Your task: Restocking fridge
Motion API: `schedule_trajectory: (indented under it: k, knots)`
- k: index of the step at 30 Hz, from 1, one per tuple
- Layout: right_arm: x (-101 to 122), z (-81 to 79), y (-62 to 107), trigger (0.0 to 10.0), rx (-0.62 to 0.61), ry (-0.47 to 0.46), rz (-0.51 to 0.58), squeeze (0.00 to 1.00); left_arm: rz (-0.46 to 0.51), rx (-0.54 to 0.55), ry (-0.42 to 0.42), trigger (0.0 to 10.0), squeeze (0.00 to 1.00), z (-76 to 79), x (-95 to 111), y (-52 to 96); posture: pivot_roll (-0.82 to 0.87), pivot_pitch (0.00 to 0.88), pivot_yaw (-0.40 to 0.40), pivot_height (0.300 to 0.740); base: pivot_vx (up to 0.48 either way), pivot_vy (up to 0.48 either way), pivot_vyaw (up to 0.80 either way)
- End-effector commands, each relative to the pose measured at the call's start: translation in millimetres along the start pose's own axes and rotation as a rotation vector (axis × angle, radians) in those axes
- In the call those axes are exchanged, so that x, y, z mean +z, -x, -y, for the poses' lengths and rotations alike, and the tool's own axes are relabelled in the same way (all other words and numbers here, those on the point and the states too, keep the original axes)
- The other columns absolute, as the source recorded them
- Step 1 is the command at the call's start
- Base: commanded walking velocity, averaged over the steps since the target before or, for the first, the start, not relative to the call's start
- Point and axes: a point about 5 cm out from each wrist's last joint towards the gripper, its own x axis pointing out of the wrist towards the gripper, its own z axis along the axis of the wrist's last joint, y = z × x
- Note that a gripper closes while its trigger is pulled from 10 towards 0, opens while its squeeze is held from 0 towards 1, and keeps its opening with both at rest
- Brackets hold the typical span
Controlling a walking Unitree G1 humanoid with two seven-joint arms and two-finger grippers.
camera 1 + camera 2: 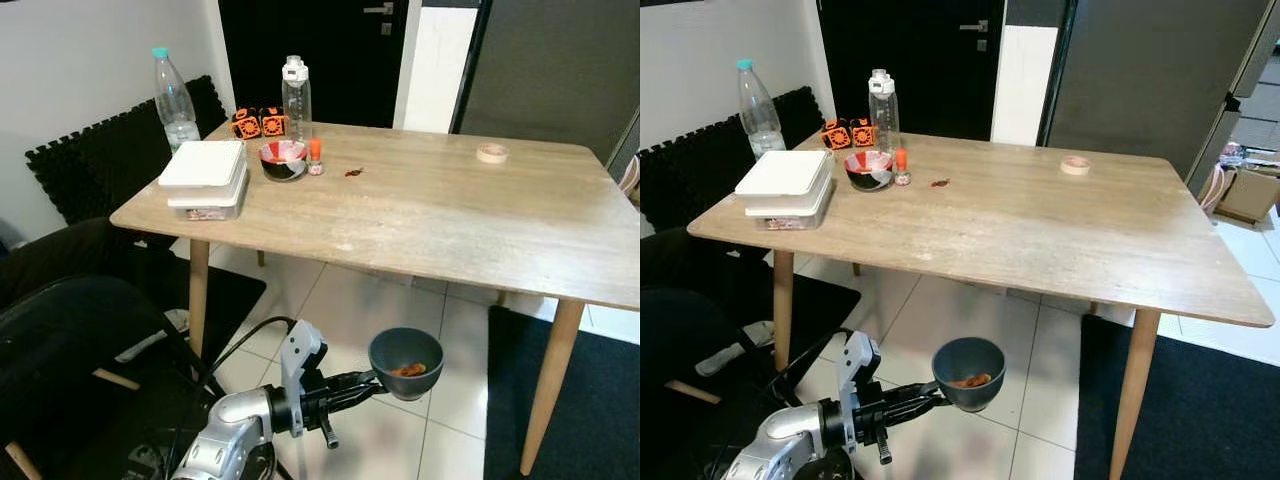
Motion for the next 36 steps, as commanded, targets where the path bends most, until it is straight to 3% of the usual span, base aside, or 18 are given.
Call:
schedule_trajectory:
  k: [1,14,29,36]
  knots:
    - [-1.2,0.8,0.2,10.0,-0.005,0.002,-0.005,0.0,0.006,-0.015,0.013,10.0,0.0,1.9,-0.2,-0.2,-0.07,0.001,-0.003,0.74,0.0,-0.386,0.0]
    - [0.0,0.2,0.2,10.0,0.004,-0.002,0.008,0.0,0.006,-0.019,0.016,10.0,0.0,1.1,0.6,2.4,-0.07,0.001,-0.003,0.74,0.0,-0.407,0.0]
    - [-1.9,-0.6,0.2,10.0,0.006,0.003,-0.004,0.0,-0.002,-0.04,0.014,10.0,0.0,2.1,0.7,1.7,-0.08,0.0,-0.003,0.74,0.0,-0.417,-0.77]
    - [-0.3,-1.1,0.1,10.0,0.008,-0.009,0.01,0.0,0.003,-0.039,0.012,10.0,0.0,1.1,1.8,1.2,-0.08,0.0,-0.003,0.74,0.0,-0.416,0.0]
